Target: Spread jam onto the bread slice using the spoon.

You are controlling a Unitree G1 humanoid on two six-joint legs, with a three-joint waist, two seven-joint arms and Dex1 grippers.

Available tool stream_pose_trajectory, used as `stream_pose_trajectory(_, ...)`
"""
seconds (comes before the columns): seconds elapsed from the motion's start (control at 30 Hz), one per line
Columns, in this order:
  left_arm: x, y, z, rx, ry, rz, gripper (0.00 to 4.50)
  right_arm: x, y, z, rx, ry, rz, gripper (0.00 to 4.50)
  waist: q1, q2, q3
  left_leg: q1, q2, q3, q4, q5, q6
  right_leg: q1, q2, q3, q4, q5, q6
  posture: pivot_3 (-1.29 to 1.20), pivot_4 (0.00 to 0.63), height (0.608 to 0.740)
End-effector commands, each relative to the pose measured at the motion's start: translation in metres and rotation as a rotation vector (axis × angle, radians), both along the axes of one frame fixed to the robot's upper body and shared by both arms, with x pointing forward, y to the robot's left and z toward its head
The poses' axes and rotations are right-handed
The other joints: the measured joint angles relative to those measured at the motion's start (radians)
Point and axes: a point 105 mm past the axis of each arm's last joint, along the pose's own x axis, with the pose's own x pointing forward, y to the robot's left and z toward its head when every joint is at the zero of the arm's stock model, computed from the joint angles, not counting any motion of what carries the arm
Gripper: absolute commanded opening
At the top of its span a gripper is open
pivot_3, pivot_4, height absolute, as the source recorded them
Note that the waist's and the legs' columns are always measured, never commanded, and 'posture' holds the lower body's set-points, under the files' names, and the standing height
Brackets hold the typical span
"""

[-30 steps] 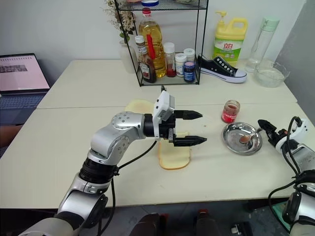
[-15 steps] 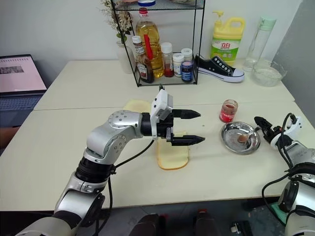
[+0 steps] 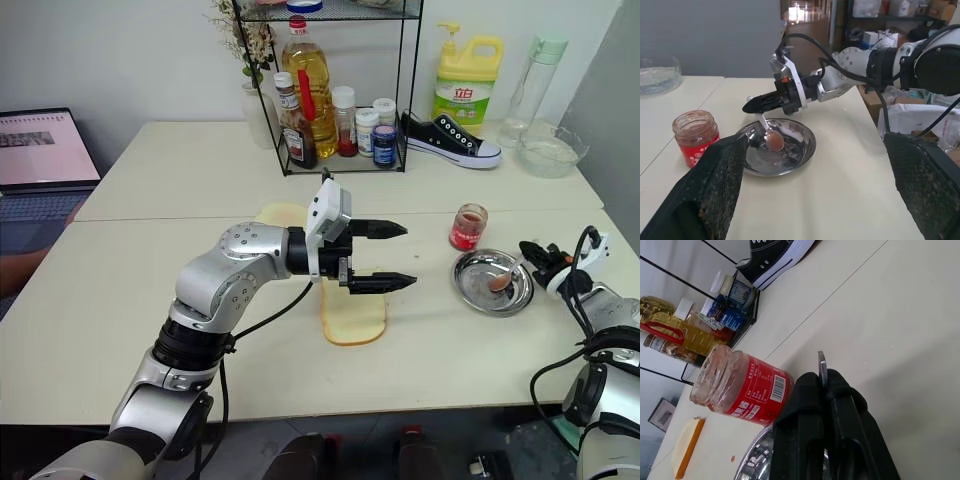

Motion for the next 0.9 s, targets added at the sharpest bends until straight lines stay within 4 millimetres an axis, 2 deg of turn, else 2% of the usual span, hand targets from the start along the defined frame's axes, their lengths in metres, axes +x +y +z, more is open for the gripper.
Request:
stream_pose_trajectory(0.03,-0.004,-0.003,0.011,-0.024,-0.048,-0.025,4.5,-0.004,-0.006,0.008,-0.024,-0.015,0.003,0.03,0.0,0.0,0.0,0.0,0.0,0.0,0.0,0.0,0.0,0.0,0.0,0.0,0.0,0.0,0.0,0.0,0.15,0.74)
stream_pose_trajectory(0.1,-0.003,-0.002,0.011,-0.025,-0.05,-0.021,4.5,-0.005,-0.007,0.015,-0.03,-0.034,0.012,0.03,0.0,0.0,0.0,0.0,0.0,0.0,0.0,0.0,0.0,0.0,0.0,0.0,0.0,0.0,0.0,0.0,0.15,0.74)
stream_pose_trajectory(0.23,0.003,0.005,0.01,-0.022,-0.057,0.009,4.5,-0.011,0.003,0.048,-0.032,-0.131,0.071,0.03,0.001,0.0,0.0,0.0,0.0,0.0,0.0,0.0,0.0,0.0,0.0,0.0,0.0,0.0,0.0,0.0,0.15,0.74)
stream_pose_trajectory(0.37,0.007,0.018,0.007,-0.011,-0.051,0.043,4.5,-0.028,0.028,0.083,-0.121,-0.228,0.128,0.03,0.0,0.001,0.0,-0.001,0.0,-0.001,0.0,0.0,0.0,-0.001,0.0,0.0,0.001,0.0,0.0,0.0,0.15,0.74)
stream_pose_trajectory(0.47,0.01,0.03,0.001,-0.008,-0.048,0.097,4.5,-0.043,0.057,0.124,-0.269,-0.354,0.106,0.03,-0.004,0.001,0.0,-0.001,0.001,-0.001,-0.001,0.0,0.0,-0.003,0.0,0.001,0.001,0.0,0.0,0.0,0.15,0.74)
stream_pose_trajectory(0.53,0.016,0.032,0.004,-0.041,-0.049,0.147,4.5,-0.04,0.067,0.139,-0.414,-0.402,0.036,0.03,-0.002,0.002,0.0,-0.001,0.001,-0.001,-0.002,0.0,0.0,-0.004,0.0,0.001,0.001,0.0,0.0,0.0,0.15,0.74)
stream_pose_trajectory(0.67,0.024,0.03,0.004,-0.063,-0.049,0.183,4.5,-0.026,0.081,0.166,-0.473,-0.484,-0.035,0.03,0.004,0.001,0.0,-0.002,-0.001,-0.001,0.0,0.0,0.0,-0.003,-0.001,0.0,0.001,0.0,0.0,0.0,0.15,0.74)
stream_pose_trajectory(0.73,0.027,0.025,0.006,-0.085,-0.053,0.198,4.5,-0.011,0.082,0.18,-0.51,-0.526,-0.104,0.03,0.005,0.001,0.0,-0.002,-0.001,-0.001,0.0,0.0,0.0,-0.003,-0.001,0.0,0.001,0.0,0.0,0.0,0.15,0.74)
stream_pose_trajectory(0.8,0.029,0.019,0.009,-0.11,-0.061,0.209,4.5,0.004,0.081,0.186,-0.579,-0.55,-0.171,0.03,0.006,0.001,0.0,-0.002,-0.001,-0.001,-0.001,0.0,0.0,-0.004,-0.001,0.0,0.001,0.0,0.0,0.0,0.15,0.74)
stream_pose_trajectory(0.9,0.033,0.014,0.013,-0.136,-0.074,0.232,4.5,0.018,0.078,0.185,-0.68,-0.565,-0.218,0.03,0.006,0.001,0.0,-0.002,-0.001,-0.001,-0.001,0.0,0.0,-0.004,-0.001,0.0,0.001,0.0,0.0,0.0,0.15,0.74)
